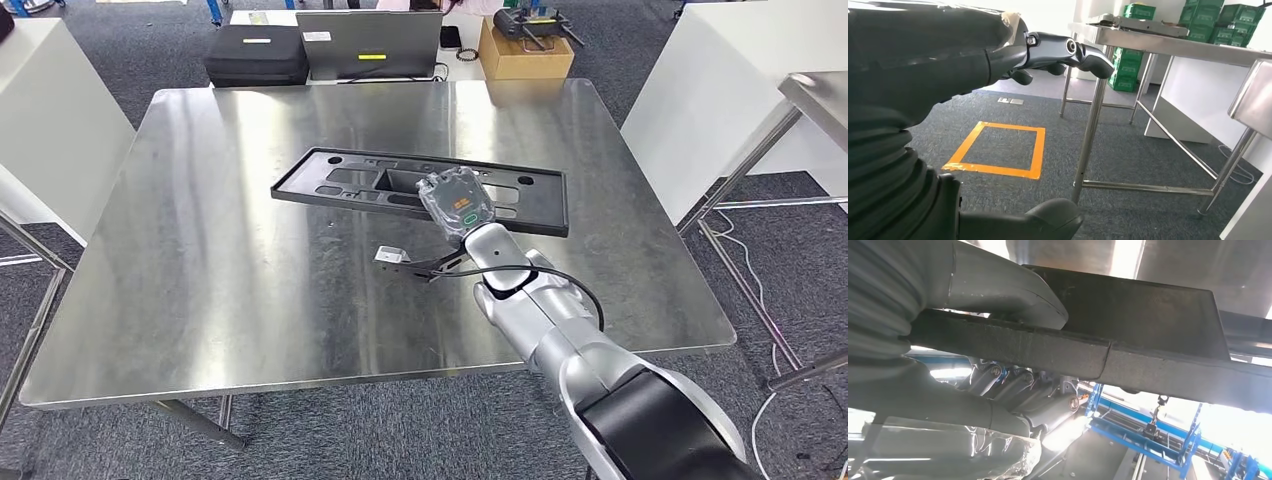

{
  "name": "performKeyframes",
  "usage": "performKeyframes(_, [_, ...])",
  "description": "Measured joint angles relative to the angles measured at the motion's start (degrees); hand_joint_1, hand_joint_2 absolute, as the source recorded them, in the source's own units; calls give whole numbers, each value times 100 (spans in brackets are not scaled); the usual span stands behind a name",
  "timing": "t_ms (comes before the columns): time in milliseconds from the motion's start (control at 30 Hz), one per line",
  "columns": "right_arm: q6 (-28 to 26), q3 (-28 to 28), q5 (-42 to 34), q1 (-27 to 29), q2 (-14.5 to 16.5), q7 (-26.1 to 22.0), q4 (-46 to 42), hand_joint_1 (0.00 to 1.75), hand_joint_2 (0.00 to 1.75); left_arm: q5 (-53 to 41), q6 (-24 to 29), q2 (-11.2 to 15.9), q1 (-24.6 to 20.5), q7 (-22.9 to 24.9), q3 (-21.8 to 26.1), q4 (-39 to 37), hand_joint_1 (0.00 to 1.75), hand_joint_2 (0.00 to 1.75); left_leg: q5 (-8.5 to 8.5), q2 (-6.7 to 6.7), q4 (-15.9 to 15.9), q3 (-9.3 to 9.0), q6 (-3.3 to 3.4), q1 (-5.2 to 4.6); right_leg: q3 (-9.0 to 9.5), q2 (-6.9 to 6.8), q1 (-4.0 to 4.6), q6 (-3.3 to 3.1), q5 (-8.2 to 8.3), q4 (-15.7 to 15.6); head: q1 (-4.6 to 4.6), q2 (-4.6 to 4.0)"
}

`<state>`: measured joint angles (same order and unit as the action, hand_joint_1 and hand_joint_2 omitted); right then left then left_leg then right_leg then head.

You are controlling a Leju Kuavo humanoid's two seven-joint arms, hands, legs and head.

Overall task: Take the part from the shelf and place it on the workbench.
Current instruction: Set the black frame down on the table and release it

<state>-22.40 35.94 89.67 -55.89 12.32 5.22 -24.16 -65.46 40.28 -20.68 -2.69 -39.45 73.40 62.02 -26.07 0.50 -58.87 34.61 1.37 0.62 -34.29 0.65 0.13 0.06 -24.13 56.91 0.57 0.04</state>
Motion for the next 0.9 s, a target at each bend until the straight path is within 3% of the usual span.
performKeyframes(200, [1, -40, 20, -1, -9, 0, 50, 175, 175, 44, 0, 0, 0, 0, -5, -28, 0, 175, -11, -1, -3, 0, 27, -14, 6, -1, -11, 17, 7, -10, 2, 0])
performKeyframes(367, [10, -119, 10, -1, -49, 7, 82, 175, 175, 75, 0, 0, -1, 0, -8, -55, 0, 175, -18, -6, -4, 0, 36, -13, 3, -1, -11, 91, 1, -12, 3, 0])
performKeyframes(600, [25, -271, -9, -7, -174, 40, 144, 175, 175, 154, 0, 1, -13, 0, 0, -81, 0, 175, -32, -6, -7, 2, 38, -4, -16, -2, -19, 115, -4, -24, 4, 0])
performKeyframes(733, [24, -374, 11, 3, -257, 68, 164, 175, 175, 83, 2, 13, -79, 0, 177, -81, 0, 175, -43, -13, 116, -59, 187, 1, 12, -7, -43, 249, 60, 12, 5, 0])
performKeyframes(800, [22, -417, 23, 6, -291, 93, 168, 175, 175, 61, 4, 14, -107, 0, 252, -79, 0, 175, -38, -28, 186, -160, 240, 22, -134, -11, -49, 236, -52, 275, 1, 0])
performKeyframes(900, [20, -457, 27, 57, -344, 124, 177, 175, 175, 56, 4, 15, -135, 0, 317, -78, 0, 175, -46, -42, 199, -229, 238, 35, -709, -16, -88, 193, -425, 1288, -3, 0])
